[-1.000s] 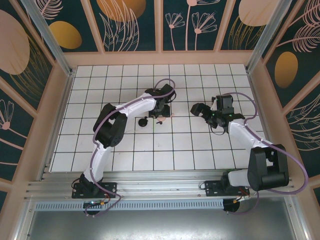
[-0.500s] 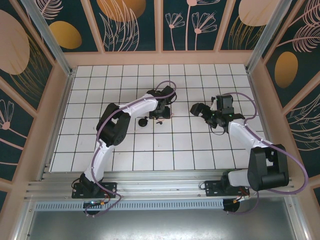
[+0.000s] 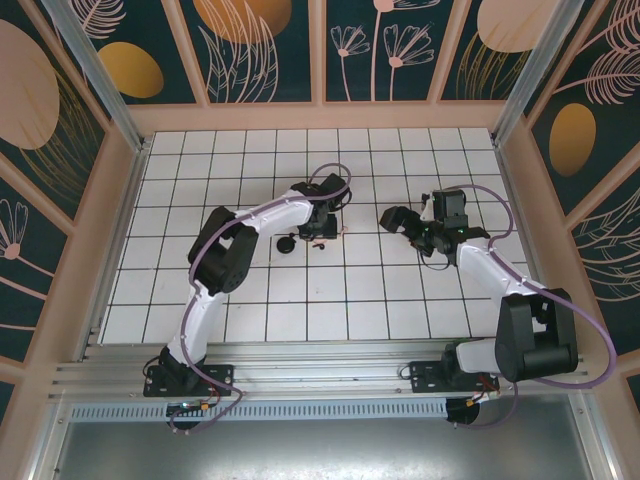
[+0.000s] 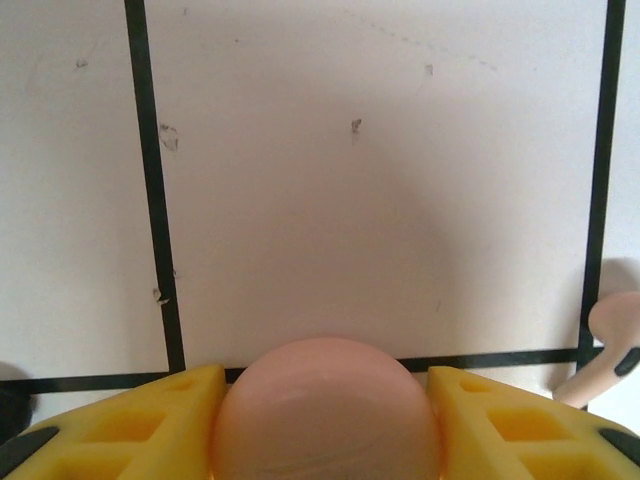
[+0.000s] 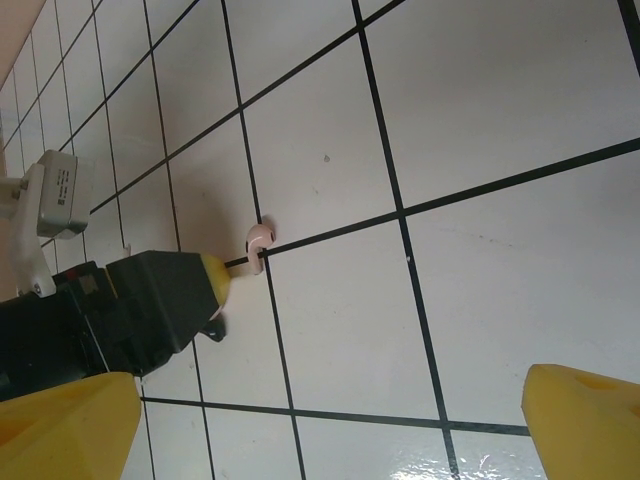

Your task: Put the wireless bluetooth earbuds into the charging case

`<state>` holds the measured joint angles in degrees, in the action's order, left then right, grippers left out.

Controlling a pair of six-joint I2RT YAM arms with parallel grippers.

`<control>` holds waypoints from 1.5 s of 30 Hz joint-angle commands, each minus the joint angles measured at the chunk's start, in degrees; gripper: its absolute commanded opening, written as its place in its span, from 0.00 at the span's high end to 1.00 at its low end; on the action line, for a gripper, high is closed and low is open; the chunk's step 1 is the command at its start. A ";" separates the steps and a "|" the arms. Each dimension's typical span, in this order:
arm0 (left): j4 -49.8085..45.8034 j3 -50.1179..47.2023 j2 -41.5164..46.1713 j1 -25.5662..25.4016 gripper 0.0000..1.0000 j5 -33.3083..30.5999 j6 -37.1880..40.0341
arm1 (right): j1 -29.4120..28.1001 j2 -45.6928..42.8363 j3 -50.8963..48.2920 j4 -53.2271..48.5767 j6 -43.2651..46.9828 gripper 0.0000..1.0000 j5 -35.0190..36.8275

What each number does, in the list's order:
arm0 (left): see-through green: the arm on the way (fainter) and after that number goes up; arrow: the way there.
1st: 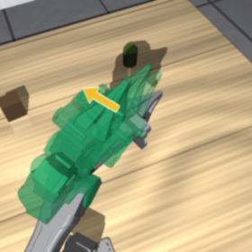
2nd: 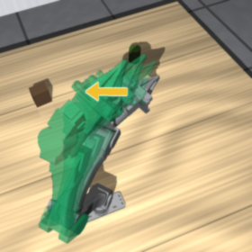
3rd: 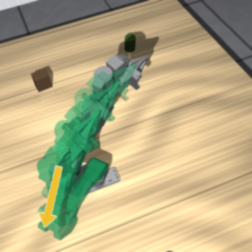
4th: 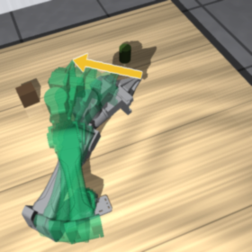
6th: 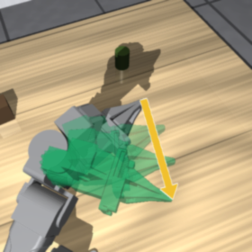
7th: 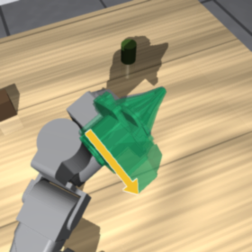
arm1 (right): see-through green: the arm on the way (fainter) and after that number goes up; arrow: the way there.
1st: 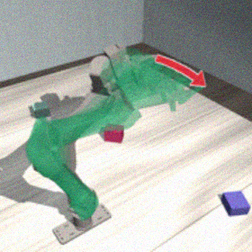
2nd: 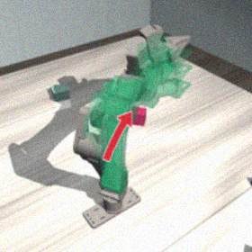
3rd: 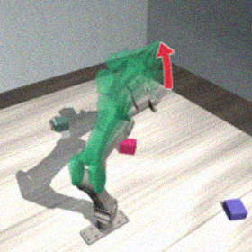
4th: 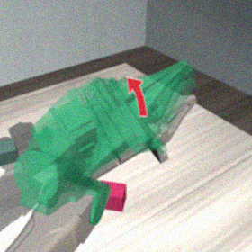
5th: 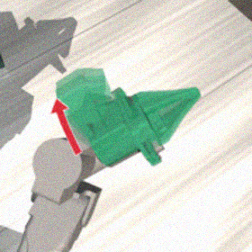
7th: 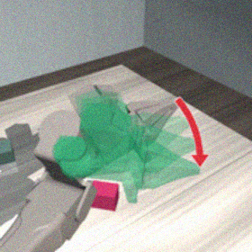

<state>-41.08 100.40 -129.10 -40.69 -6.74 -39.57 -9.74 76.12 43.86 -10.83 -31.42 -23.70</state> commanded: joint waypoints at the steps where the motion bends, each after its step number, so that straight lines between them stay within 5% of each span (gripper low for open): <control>1: 0.96 -2.46 3.56 -0.41 0.51 -1.55 2.13 | 0.29 -0.44 -0.28 -0.69 1.53 0.02 -0.55; 20: 17.37 -15.55 15.82 -0.35 0.64 -1.76 16.15 | 0.25 -3.84 1.58 -3.72 6.38 0.03 -2.62; 29: 27.72 -22.65 22.17 -0.34 0.65 6.44 24.98 | 0.89 -0.44 4.74 -5.83 11.38 0.08 -11.22; 36: 35.61 -29.94 29.92 -0.33 0.65 16.51 38.95 | 5.63 0.26 7.34 -6.28 15.37 0.10 -19.88; 45: 42.95 -38.52 39.10 -0.36 0.65 24.20 58.10 | 5.89 1.54 9.67 -6.99 20.29 0.41 -30.14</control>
<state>-2.81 64.27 -92.47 -40.84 12.73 8.93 -3.88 77.06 52.12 -16.95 -13.30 -48.21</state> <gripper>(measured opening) 0.446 0.609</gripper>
